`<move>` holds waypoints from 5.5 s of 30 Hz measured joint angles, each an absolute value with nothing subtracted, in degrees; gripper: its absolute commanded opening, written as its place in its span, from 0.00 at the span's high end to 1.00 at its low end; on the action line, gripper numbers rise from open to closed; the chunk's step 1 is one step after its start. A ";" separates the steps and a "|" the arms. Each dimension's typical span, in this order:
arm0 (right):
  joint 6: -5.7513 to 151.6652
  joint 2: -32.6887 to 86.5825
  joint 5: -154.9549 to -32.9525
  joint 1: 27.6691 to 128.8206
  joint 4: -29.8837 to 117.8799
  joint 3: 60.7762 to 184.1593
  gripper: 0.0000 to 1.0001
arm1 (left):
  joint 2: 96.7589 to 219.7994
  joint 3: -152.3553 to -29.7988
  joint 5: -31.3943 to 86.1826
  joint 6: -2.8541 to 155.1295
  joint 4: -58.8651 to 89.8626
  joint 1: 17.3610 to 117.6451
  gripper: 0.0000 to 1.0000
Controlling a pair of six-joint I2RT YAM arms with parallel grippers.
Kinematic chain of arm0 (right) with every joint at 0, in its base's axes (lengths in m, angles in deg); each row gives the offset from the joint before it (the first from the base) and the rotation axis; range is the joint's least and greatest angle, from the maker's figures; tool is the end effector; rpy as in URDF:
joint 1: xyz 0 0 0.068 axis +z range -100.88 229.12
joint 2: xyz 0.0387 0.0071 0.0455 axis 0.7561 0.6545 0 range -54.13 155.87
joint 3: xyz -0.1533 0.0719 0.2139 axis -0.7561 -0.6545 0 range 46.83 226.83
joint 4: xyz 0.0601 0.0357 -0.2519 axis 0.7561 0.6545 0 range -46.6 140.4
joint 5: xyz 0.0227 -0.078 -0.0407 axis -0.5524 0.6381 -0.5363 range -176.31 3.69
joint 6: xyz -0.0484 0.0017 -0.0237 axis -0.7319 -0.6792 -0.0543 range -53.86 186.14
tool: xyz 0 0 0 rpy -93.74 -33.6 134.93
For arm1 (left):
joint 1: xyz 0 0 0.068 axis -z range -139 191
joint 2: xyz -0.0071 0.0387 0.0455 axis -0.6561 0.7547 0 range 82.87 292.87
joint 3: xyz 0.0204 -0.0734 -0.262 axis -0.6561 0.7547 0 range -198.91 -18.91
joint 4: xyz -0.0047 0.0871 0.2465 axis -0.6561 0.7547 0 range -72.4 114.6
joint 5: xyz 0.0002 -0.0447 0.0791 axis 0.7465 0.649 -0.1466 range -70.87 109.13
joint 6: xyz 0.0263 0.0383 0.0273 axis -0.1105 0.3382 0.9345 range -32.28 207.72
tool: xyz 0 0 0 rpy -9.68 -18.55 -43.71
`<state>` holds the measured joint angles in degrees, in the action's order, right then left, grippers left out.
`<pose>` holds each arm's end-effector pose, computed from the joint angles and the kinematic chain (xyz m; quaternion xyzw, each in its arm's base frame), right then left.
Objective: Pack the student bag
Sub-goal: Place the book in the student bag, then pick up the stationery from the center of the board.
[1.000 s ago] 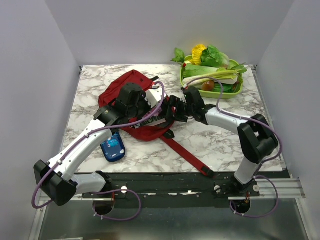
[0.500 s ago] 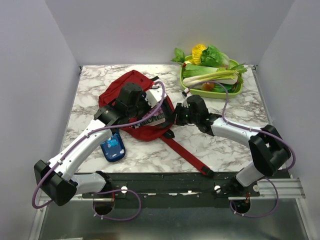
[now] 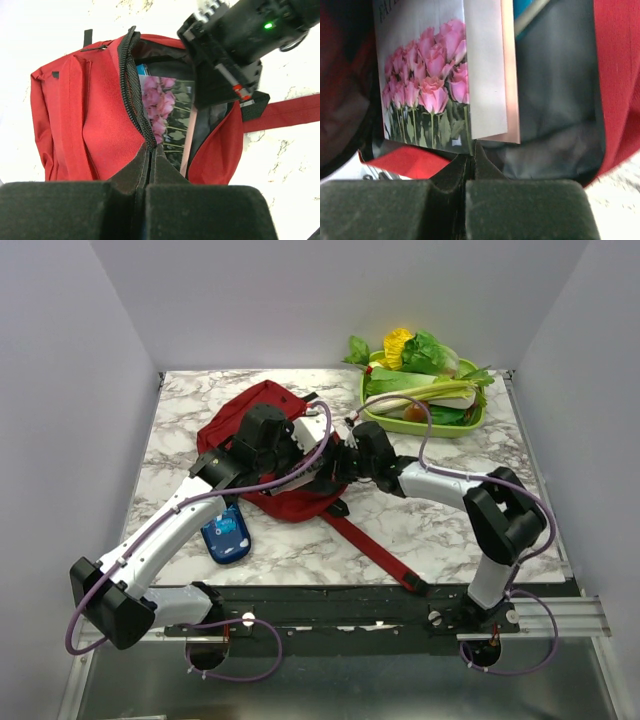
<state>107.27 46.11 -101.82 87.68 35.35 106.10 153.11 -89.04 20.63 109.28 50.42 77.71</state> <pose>0.2927 0.2455 0.1991 -0.0450 0.8717 0.3943 0.2875 0.2141 -0.1608 0.3620 0.4331 0.7642 -0.0743 0.4721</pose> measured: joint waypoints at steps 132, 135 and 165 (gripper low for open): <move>104.25 75.42 -104.01 110.31 50.17 144.33 0.00 | 171.23 -68.45 58.27 161.71 81.02 10.50 0.29; 104.62 77.00 -101.71 110.42 53.21 147.19 0.00 | 171.16 -70.20 58.38 164.56 83.67 9.87 0.22; 111.46 80.45 -110.34 108.93 42.12 146.12 0.00 | 165.57 -63.33 50.18 165.58 62.59 15.79 0.19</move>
